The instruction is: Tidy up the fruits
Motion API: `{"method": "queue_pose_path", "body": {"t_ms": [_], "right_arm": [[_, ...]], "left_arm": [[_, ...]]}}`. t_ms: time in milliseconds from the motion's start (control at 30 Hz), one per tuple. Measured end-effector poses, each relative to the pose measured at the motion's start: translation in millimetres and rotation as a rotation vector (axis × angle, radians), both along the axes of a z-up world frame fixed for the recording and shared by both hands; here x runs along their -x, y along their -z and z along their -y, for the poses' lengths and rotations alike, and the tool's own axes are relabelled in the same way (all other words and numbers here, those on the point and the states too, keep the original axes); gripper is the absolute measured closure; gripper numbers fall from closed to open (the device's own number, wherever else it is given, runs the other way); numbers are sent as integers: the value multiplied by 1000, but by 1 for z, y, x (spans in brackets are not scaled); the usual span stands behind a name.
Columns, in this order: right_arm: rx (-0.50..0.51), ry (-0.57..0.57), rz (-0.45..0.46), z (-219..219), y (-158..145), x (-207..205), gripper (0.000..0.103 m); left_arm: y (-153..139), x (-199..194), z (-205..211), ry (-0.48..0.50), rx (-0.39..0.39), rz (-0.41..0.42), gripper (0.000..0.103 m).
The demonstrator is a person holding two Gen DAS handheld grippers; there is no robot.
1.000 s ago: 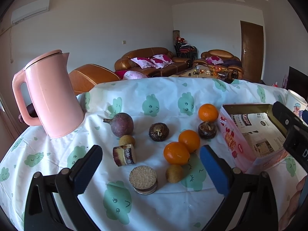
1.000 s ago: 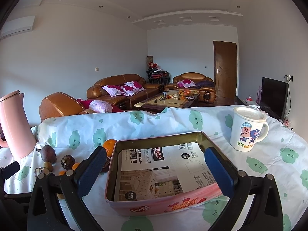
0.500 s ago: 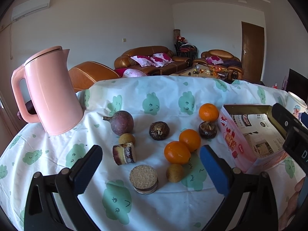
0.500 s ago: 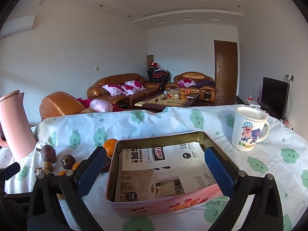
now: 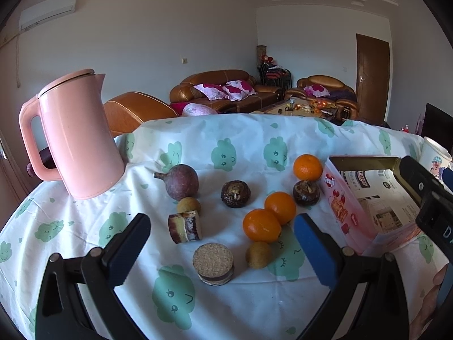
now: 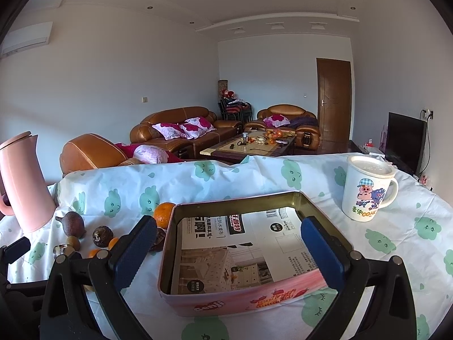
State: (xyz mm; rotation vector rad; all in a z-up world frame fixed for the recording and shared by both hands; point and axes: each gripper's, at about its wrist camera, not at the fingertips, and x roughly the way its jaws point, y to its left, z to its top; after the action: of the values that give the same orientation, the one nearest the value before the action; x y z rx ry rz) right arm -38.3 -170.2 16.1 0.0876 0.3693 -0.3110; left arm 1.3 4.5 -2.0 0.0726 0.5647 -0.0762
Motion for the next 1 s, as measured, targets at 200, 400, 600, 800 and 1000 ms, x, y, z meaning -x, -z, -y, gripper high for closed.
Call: {"method": "queue_pose_path", "body": {"t_ms": [200, 400, 600, 800, 1000], "right_arm": [[7, -3, 11, -3, -3, 6, 1], [7, -10, 4, -4, -2, 5, 1], [-2, -15, 3, -4, -2, 5, 1], [-3, -24, -4, -5, -1, 3, 1], [-3, -27, -4, -5, -1, 3, 1]], "left_arm": [[0, 0, -3, -5, 6, -3, 0], [0, 0, -4, -6, 4, -5, 0], [0, 0, -4, -6, 4, -5, 0], [0, 0, -4, -6, 4, -6, 0], [0, 0, -4, -3, 8, -6, 0]]}}
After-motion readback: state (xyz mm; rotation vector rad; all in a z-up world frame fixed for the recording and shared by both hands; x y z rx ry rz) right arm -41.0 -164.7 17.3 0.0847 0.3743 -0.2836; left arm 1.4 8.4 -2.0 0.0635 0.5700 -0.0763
